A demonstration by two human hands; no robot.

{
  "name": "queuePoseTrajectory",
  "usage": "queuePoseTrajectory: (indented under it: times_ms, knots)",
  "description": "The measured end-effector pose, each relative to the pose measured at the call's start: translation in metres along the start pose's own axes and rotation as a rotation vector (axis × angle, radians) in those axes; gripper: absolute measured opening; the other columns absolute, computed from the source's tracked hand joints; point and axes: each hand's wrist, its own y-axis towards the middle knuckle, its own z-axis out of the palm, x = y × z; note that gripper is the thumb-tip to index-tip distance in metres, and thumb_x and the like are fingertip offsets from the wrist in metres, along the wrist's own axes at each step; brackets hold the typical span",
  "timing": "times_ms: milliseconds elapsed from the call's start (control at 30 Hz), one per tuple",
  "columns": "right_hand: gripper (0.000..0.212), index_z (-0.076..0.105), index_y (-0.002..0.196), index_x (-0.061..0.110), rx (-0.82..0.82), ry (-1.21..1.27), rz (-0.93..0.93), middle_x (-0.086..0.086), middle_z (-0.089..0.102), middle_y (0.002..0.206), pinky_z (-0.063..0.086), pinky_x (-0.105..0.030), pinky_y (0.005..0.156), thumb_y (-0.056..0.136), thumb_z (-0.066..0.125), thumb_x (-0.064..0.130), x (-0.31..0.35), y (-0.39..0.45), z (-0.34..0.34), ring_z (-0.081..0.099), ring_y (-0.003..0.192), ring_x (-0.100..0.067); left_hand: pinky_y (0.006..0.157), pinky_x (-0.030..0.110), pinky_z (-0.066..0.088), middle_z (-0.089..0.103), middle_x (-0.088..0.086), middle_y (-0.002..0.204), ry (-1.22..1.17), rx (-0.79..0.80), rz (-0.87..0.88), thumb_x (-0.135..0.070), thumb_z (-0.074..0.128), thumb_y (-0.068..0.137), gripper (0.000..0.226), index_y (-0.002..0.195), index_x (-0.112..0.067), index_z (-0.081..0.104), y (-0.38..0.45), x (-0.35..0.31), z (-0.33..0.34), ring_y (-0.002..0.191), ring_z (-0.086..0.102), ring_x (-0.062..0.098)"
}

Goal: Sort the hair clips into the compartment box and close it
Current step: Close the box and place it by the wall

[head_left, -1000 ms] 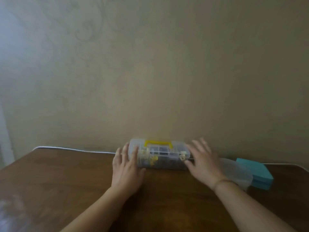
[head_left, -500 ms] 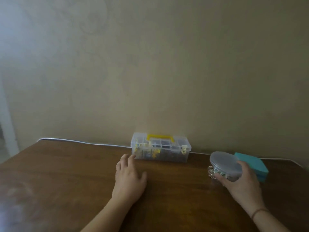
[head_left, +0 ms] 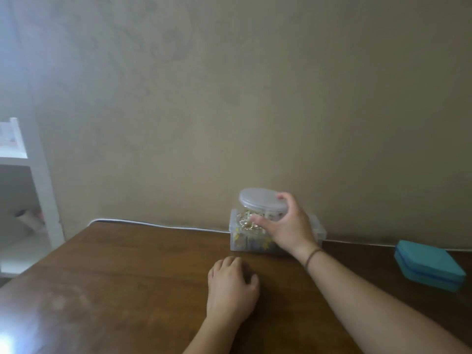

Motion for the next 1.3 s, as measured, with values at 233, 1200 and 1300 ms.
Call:
queuePoseTrajectory:
  times_ms: [233,1200,1300]
  knots:
    - [0.091,0.034,0.13,0.028,-0.03,-0.105,-0.022,0.001,0.046,0.134,0.047,-0.041,0.093,0.059,0.072,0.072,0.0,0.007,0.046,0.05,0.117,-0.022,0.113,0.032,0.027,0.058,-0.014,0.123,-0.04,-0.006,-0.003,-0.043,0.054,0.091,0.024,0.11,-0.032,0.061,0.0,-0.001,-0.003,0.127,0.043,0.013]
    - [0.084,0.034,0.128,0.027,-0.232,-0.538,0.611,-0.012,0.043,0.129,0.04,-0.051,0.1,0.064,0.075,0.063,-0.211,-0.032,-0.193,0.048,0.117,-0.034,0.104,0.044,0.041,0.059,-0.008,0.124,0.121,0.054,-0.001,-0.047,0.06,0.09,0.014,0.1,-0.038,0.062,0.004,-0.005,0.002,0.126,0.045,0.022]
    - [0.081,0.038,0.127,0.025,-0.286,-0.37,0.5,-0.01,0.042,0.132,0.046,-0.042,0.096,0.063,0.082,0.051,-0.2,-0.037,-0.184,0.045,0.12,-0.03,0.106,0.045,0.038,0.056,-0.009,0.122,0.114,0.058,-0.009,-0.049,0.059,0.09,0.01,0.097,-0.043,0.054,0.004,-0.007,0.0,0.128,0.044,0.022]
